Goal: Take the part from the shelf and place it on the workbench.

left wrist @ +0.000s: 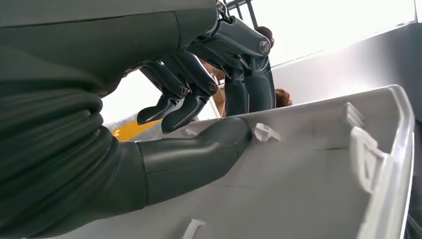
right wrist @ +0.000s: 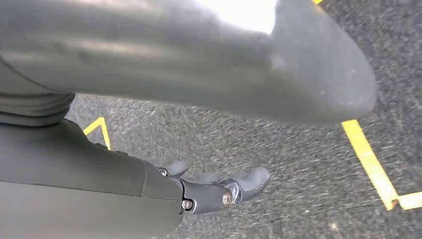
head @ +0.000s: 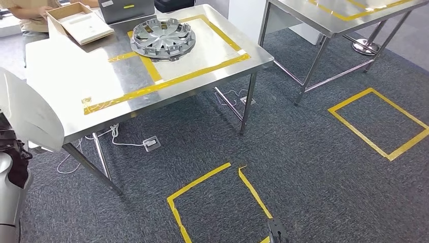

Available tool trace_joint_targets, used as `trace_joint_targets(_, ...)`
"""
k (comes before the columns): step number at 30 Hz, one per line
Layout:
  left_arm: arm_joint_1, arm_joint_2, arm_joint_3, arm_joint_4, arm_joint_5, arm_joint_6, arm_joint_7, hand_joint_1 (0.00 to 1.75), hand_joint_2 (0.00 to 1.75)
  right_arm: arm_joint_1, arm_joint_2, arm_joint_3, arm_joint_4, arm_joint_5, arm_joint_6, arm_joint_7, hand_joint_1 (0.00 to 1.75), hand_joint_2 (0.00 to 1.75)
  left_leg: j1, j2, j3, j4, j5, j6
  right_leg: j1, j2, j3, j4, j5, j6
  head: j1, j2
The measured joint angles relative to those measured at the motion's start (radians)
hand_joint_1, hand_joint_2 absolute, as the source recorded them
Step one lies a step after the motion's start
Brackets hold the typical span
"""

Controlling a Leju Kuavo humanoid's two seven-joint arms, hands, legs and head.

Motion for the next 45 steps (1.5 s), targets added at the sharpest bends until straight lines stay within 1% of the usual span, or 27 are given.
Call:
trace_joint_targets(2,-0.001,-0.01,0.0,-0.001,-0.005,0.0,0.004,1.75,1.75,-0.001,0.0,0.0,0.0,-0.006,-0.001,0.001,0.0,0.0,-0.003,-0.002,0.003,0.0,-0.007,-0.01,0.004,0.001,0.028,-0.06,0.009,-0.007,0.0,0.0)
trace_joint_targets(5,-0.002,-0.023,-0.001,-0.004,-0.012,-0.001,0.008,1.75,1.75,-0.002,0.0,0.0,0.0,-0.011,-0.005,0.001,0.0,0.0,-0.003,-0.002,0.004,0.002,-0.016,-0.027,0.0,0.001,0.039,-0.071,0.004,-0.02,-0.002,0.0)
trace_joint_targets(6,-0.003,-0.026,-0.001,-0.005,-0.014,-0.001,0.008,1.75,1.75,-0.002,0.001,-0.001,0.0,-0.012,-0.006,0.001,0.0,0.0,-0.003,0.0,-0.005,0.024,-0.029,-0.033,-0.002,0.0,0.045,-0.075,0.003,-0.026,-0.003,0.0)
trace_joint_targets(7,-0.004,-0.028,-0.002,-0.005,-0.015,-0.001,0.009,1.75,1.75,-0.002,0.001,-0.001,0.0,-0.012,-0.007,0.0,0.0,0.0,-0.001,0.001,-0.024,0.066,-0.049,-0.038,-0.005,0.0,0.052,-0.078,0.001,-0.031,-0.005,0.0)
trace_joint_targets(9,-0.002,-0.03,-0.003,-0.004,-0.015,-0.001,0.009,1.75,1.75,-0.003,0.001,-0.001,0.0,-0.012,-0.007,-0.001,0.0,0.0,0.004,0.003,-0.093,0.195,-0.096,-0.046,-0.005,0.0,0.06,-0.078,-0.006,-0.037,-0.008,0.0)
trace_joint_targets(10,0.002,-0.031,-0.003,-0.003,-0.015,-0.001,0.009,1.75,1.75,-0.002,0.001,-0.001,0.0,-0.011,-0.007,-0.001,0.0,0.0,0.007,0.003,-0.127,0.247,-0.106,-0.049,-0.005,0.001,0.065,-0.078,-0.01,-0.038,-0.008,0.0)
trace_joint_targets(11,0.005,-0.031,-0.003,-0.002,-0.015,-0.001,0.009,1.75,1.75,-0.002,0.001,-0.001,0.0,-0.011,-0.006,-0.001,0.0,0.0,0.009,0.004,-0.148,0.271,-0.099,-0.051,-0.006,0.002,0.069,-0.078,-0.015,-0.037,-0.008,0.0)
trace_joint_targets(12,0.007,-0.032,-0.003,-0.002,-0.015,0.0,0.01,1.75,1.75,-0.001,0.001,-0.001,0.0,-0.01,-0.006,-0.002,0.0,0.0,0.011,0.004,-0.15,0.254,-0.072,-0.052,-0.006,0.003,0.075,-0.077,-0.019,-0.035,-0.008,0.0)
trace_joint_targets(13,0.008,-0.032,-0.003,-0.002,-0.015,0.0,0.01,1.75,1.75,0.0,0.001,-0.001,0.0,-0.009,-0.005,-0.002,0.0,0.0,0.013,0.006,-0.133,0.203,-0.031,-0.052,-0.007,0.004,0.083,-0.077,-0.025,-0.032,-0.008,0.0)
trace_joint_targets(15,0.008,-0.032,-0.004,-0.002,-0.015,0.0,0.01,1.75,1.75,0.0,0.001,-0.001,0.0,-0.009,-0.004,-0.002,0.0,0.0,0.012,0.009,-0.08,0.07,0.042,-0.05,-0.007,0.004,0.095,-0.074,-0.038,-0.022,-0.009,0.0)
trace_joint_targets(16,0.007,-0.033,-0.004,-0.002,-0.016,0.0,0.01,1.75,1.75,-0.001,0.001,-0.001,0.0,-0.009,-0.004,-0.003,0.0,0.0,0.011,0.01,-0.06,0.026,0.056,-0.046,-0.006,0.004,0.096,-0.073,-0.042,-0.016,-0.01,0.0)
trace_joint_targets(21,0.005,-0.037,-0.005,-0.004,-0.021,0.001,0.01,1.75,1.75,-0.003,0.001,-0.001,0.0,-0.008,-0.002,-0.004,0.0,0.0,0.008,0.006,-0.04,-0.01,0.047,-0.013,-0.007,0.002,0.089,-0.055,-0.059,0.013,-0.003,0.0)
trace_joint_targets(23,0.001,-0.039,-0.005,-0.004,-0.025,0.001,0.009,1.75,1.75,-0.005,0.001,-0.001,0.0,-0.004,0.0,-0.004,0.0,0.0,0.01,0.006,-0.031,-0.015,0.043,-0.002,-0.008,0.001,0.041,0.039,-0.099,0.019,0.001,0.0)
trace_joint_targets(25,0.0,-0.041,-0.005,-0.001,-0.027,0.001,0.009,1.75,1.75,-0.005,0.001,-0.001,0.0,0.0,0.0,-0.003,0.0,0.0,0.007,0.006,-0.026,-0.014,0.036,0.004,-0.007,0.002,-0.041,0.173,-0.14,0.021,0.004,0.0)
trace_joint_targets(26,0.0,-0.041,-0.005,0.002,-0.028,0.0,0.009,1.75,1.75,-0.004,0.001,-0.001,0.0,0.001,0.001,-0.004,0.0,0.0,0.006,0.006,-0.022,-0.013,0.032,0.005,-0.006,0.002,-0.07,0.209,-0.141,0.021,0.004,0.0)
trace_joint_targets(27,0.0,-0.041,-0.005,0.003,-0.029,0.0,0.008,1.75,1.75,-0.003,0.001,-0.001,0.0,0.002,0.001,-0.004,0.0,0.0,0.006,0.005,-0.018,-0.012,0.028,0.005,-0.006,0.002,-0.08,0.207,-0.121,0.019,0.005,0.0)
trace_joint_targets(28,0.0,-0.041,-0.005,0.004,-0.029,0.0,0.007,1.75,1.75,-0.003,0.001,-0.001,0.0,0.004,0.002,-0.004,0.0,0.0,0.005,0.005,-0.012,-0.01,0.022,0.004,-0.005,0.002,-0.067,0.163,-0.084,0.016,0.005,0.0)
trace_joint_targets(29,0.0,-0.04,-0.005,0.004,-0.029,0.0,0.006,1.75,1.75,-0.002,0.001,-0.001,0.0,0.006,0.003,-0.005,0.0,0.0,0.005,0.004,-0.006,-0.008,0.016,0.001,-0.005,0.001,-0.039,0.092,-0.039,0.013,0.005,0.0)
trace_joint_targets(31,-0.002,-0.038,-0.005,0.005,-0.029,0.0,0.001,1.75,1.75,-0.003,0.001,-0.001,0.0,0.01,0.003,-0.005,0.0,0.0,0.001,0.003,0.001,-0.003,0.004,-0.008,-0.001,0.001,0.015,-0.029,0.01,0.006,0.005,0.0)
trace_joint_targets(32,-0.003,-0.036,-0.005,0.006,-0.029,0.0,0.0,1.75,1.75,-0.003,0.001,-0.001,0.0,0.011,0.003,-0.005,0.0,0.0,0.0,0.002,0.002,-0.002,0.0,-0.014,0.0,0.001,0.028,-0.058,0.014,0.002,0.004,0.0)
trace_joint_targets(35,-0.005,-0.031,-0.005,0.008,-0.029,0.0,-0.005,1.75,1.75,-0.003,0.001,-0.001,0.0,0.013,0.003,-0.004,0.0,0.0,-0.001,0.001,0.006,-0.006,-0.006,-0.031,0.0,0.002,0.037,-0.069,0.007,-0.014,0.004,0.0)
trace_joint_targets(37,-0.007,-0.025,-0.005,0.009,-0.029,0.0,-0.01,1.75,1.75,-0.003,0.002,-0.001,0.0,0.016,0.003,-0.003,0.0,0.0,0.001,0.003,-0.012,0.039,-0.031,-0.043,-0.004,0.001,0.048,-0.075,0.005,-0.027,0.001,0.0)
trace_joint_targets(40,-0.006,-0.019,-0.005,0.016,-0.029,0.0,-0.013,1.75,1.75,-0.003,0.002,-0.001,0.0,0.019,0.003,-0.003,0.0,0.0,0.005,0.005,-0.114,0.227,-0.105,-0.055,-0.005,0.001,0.06,-0.076,-0.005,-0.038,-0.003,0.0)
trace_joint_targets(41,-0.003,-0.016,-0.005,0.019,-0.029,0.0,-0.013,1.75,1.75,-0.003,0.002,-0.001,0.0,0.02,0.003,-0.003,0.0,0.0,0.006,0.005,-0.144,0.271,-0.111,-0.056,-0.005,0.002,0.063,-0.076,-0.009,-0.038,-0.003,0.0)
trace_joint_targets(42,0.0,-0.014,-0.005,0.022,-0.029,0.0,-0.014,1.75,1.75,-0.002,0.002,-0.001,0.0,0.02,0.003,-0.003,0.0,0.0,0.006,0.005,-0.158,0.279,-0.095,-0.056,-0.005,0.003,0.068,-0.075,-0.013,-0.037,-0.004,0.0)
trace_joint_targets(43,0.001,-0.012,-0.005,0.024,-0.029,0.0,-0.015,1.75,1.75,-0.001,0.002,-0.001,0.0,0.02,0.003,-0.003,0.0,0.0,0.007,0.005,-0.151,0.246,-0.06,-0.055,-0.005,0.004,0.075,-0.074,-0.018,-0.036,-0.003,0.0)
trace_joint_targets(45,0.001,-0.008,-0.005,0.027,-0.029,-0.003,-0.017,1.75,1.75,-0.001,0.002,-0.001,0.0,0.021,0.003,-0.003,0.0,0.0,0.006,0.006,-0.096,0.107,0.026,-0.048,-0.004,0.005,0.09,-0.073,-0.031,-0.03,-0.004,0.0)
